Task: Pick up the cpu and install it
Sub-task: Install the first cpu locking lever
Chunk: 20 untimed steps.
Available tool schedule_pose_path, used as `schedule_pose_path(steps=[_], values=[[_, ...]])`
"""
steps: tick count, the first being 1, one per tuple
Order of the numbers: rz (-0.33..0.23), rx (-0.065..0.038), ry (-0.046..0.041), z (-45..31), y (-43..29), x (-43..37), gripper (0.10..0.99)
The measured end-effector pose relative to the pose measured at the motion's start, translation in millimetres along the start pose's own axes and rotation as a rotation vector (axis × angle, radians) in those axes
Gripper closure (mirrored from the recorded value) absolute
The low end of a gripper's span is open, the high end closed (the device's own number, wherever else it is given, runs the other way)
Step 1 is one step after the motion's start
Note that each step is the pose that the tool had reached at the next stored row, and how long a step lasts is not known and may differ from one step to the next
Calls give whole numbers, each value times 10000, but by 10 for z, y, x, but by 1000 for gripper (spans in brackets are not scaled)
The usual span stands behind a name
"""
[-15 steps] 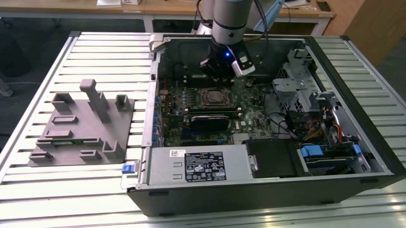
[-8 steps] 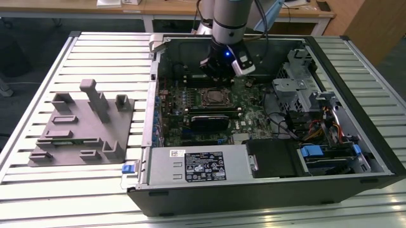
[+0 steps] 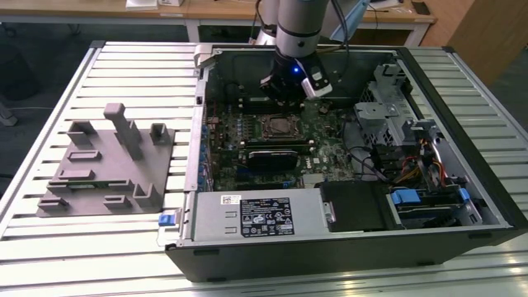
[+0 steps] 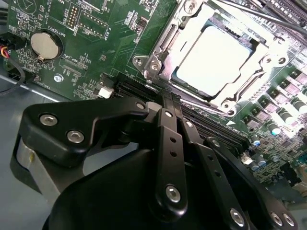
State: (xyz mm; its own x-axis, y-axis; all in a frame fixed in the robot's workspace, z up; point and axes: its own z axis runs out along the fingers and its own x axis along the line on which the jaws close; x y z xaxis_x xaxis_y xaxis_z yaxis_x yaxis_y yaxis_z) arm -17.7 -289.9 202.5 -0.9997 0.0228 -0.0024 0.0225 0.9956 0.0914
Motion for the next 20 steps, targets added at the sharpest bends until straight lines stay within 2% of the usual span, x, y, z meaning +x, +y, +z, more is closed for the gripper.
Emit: schedule_pose_path(steps=[8,16,18,20], values=[[-2,252,0,38,-5,1,980],[-2,292,-5,60,-1,-3,980],[-2,275,-15,32,5,-5,980],[-1,290,-3,-33,8,-4,980]])
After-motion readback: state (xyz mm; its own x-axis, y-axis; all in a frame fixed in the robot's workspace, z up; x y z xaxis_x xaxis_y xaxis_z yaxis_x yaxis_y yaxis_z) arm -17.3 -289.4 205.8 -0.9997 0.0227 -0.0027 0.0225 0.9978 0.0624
